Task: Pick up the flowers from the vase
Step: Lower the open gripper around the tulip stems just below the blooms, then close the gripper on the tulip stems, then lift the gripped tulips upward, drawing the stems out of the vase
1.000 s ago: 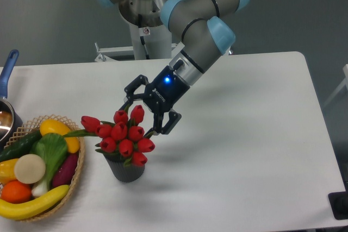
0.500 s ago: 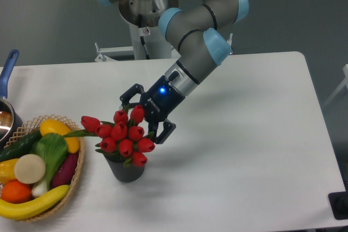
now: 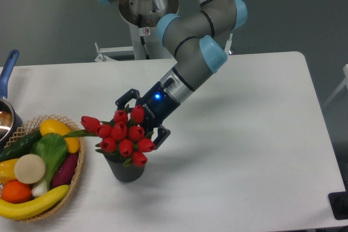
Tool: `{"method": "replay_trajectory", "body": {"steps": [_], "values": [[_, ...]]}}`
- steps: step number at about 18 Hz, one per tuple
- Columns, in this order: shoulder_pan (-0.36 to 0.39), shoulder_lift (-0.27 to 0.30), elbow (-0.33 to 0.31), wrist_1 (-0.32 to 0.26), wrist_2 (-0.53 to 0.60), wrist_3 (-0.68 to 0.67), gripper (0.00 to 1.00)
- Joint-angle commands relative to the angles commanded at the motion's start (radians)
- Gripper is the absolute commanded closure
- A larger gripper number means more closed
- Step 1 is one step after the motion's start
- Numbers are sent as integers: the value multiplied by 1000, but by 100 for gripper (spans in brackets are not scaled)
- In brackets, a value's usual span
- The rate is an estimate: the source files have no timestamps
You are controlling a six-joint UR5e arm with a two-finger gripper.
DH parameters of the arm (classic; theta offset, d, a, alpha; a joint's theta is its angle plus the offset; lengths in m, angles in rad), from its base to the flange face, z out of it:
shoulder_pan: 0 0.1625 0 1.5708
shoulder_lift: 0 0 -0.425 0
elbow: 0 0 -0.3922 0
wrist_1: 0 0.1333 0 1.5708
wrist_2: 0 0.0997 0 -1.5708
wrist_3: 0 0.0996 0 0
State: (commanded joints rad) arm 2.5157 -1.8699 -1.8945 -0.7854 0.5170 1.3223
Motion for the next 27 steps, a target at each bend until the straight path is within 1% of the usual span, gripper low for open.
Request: {"method": "replay_trajectory", "body": {"steps": [2, 5, 9, 13, 15, 20, 21, 24, 27], "values": [[0, 0, 0, -2, 0, 0, 20], [0, 6, -2, -2, 0, -2, 39], [0, 9, 0, -2, -5, -3, 51], [2, 18, 0, -2, -11, -17, 52], [2, 24, 0, -2, -11, -49, 56], [5, 38, 2, -2, -12, -83, 56], [8, 40, 2, -2, -18, -92, 56], [14, 52, 11, -2, -90, -144, 56], [18, 57, 31, -2, -98, -181, 56]]}}
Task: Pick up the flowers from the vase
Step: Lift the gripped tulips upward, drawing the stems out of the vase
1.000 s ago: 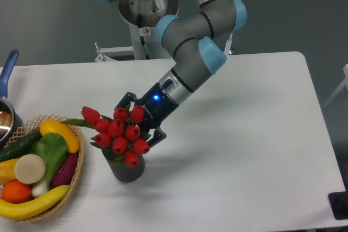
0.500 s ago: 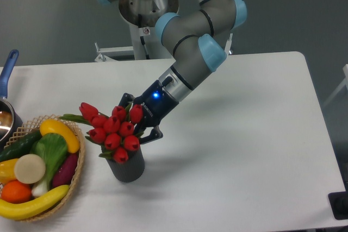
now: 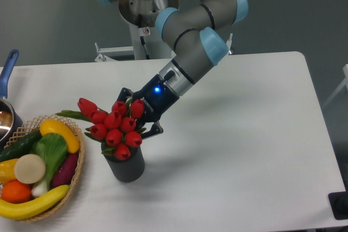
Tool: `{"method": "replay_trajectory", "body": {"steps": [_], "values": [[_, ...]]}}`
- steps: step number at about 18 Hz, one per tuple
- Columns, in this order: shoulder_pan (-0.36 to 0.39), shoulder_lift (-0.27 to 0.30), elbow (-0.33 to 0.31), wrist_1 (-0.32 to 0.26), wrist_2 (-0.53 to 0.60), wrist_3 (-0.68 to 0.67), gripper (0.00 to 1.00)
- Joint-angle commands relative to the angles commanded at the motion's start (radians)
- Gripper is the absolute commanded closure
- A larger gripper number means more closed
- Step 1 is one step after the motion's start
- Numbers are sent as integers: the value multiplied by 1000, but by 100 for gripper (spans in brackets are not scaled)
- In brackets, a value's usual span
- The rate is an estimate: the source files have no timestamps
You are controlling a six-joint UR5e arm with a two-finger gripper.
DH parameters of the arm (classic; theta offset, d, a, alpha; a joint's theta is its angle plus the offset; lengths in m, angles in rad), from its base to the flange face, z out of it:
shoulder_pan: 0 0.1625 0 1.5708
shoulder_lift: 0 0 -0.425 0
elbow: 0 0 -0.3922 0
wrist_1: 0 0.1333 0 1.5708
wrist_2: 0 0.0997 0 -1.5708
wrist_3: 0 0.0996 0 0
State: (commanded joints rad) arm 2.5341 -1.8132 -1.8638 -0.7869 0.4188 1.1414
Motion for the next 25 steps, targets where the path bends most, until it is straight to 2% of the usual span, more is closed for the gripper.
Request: {"method": "replay_trajectory", "body": {"steps": [13, 18, 25], "values": [[20, 32, 86, -2, -2, -193, 56], [43, 58, 92, -2, -2, -248, 56], [71, 71, 132, -2, -2, -333, 56]]}}
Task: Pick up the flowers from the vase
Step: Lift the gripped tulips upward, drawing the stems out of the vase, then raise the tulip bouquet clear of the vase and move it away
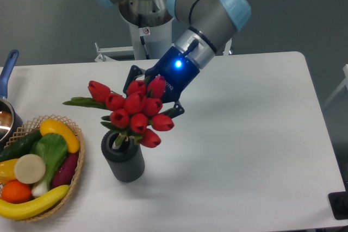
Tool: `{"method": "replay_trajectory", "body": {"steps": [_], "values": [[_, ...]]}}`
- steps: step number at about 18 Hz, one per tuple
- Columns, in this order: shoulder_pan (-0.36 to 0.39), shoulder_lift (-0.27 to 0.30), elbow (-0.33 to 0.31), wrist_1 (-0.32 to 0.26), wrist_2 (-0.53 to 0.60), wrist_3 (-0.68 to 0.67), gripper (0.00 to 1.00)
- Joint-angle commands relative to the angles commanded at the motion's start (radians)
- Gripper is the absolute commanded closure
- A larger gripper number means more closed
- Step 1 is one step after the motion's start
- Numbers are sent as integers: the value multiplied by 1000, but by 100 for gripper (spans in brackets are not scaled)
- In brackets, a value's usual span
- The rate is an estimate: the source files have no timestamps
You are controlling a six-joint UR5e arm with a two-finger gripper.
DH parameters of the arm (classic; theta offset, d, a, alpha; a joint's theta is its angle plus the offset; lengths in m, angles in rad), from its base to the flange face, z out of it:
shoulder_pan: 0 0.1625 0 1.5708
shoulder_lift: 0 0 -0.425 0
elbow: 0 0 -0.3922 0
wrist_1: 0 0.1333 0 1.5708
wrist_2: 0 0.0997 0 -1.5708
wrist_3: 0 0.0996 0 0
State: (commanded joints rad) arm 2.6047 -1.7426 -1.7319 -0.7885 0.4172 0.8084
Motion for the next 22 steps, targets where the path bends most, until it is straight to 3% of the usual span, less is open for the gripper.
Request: {"method": "replay_trajectory", "body": {"steps": [13, 22], "values": [[75, 32, 37, -2, -69, -117, 56], [173, 17, 60, 0, -61, -19, 56]]}}
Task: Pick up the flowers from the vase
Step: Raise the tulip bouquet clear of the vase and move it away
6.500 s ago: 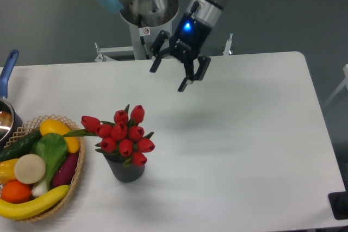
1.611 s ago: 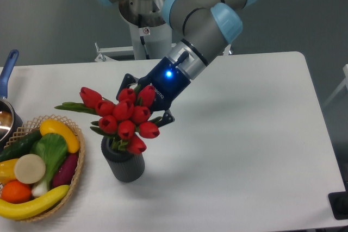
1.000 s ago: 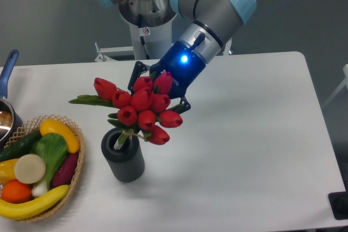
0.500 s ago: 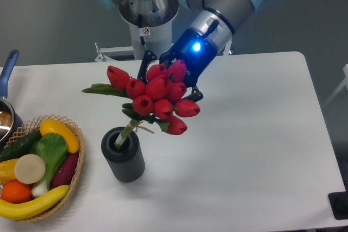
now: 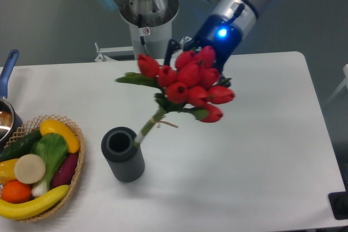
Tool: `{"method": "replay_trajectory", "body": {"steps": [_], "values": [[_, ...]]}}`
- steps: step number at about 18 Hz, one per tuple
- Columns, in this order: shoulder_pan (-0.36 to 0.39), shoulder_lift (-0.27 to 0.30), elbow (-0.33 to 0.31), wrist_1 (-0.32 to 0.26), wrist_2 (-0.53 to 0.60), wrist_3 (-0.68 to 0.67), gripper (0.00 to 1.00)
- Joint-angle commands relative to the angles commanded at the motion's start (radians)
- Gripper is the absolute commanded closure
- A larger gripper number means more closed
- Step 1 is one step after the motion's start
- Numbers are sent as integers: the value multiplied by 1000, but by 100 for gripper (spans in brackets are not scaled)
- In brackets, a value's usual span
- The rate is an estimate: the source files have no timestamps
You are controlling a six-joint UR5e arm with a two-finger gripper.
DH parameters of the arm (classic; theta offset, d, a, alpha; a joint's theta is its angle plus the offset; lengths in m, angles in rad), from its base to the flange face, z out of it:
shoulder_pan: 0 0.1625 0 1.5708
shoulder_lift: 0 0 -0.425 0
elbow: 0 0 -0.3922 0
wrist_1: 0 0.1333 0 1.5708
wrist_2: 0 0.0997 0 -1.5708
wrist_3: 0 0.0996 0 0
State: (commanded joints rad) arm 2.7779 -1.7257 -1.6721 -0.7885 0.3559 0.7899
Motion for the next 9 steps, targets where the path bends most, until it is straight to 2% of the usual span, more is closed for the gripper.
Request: {"method": "replay_trajectory", "body": {"steps": [9], "values": [[26, 3, -21, 2, 3, 34, 56]]}}
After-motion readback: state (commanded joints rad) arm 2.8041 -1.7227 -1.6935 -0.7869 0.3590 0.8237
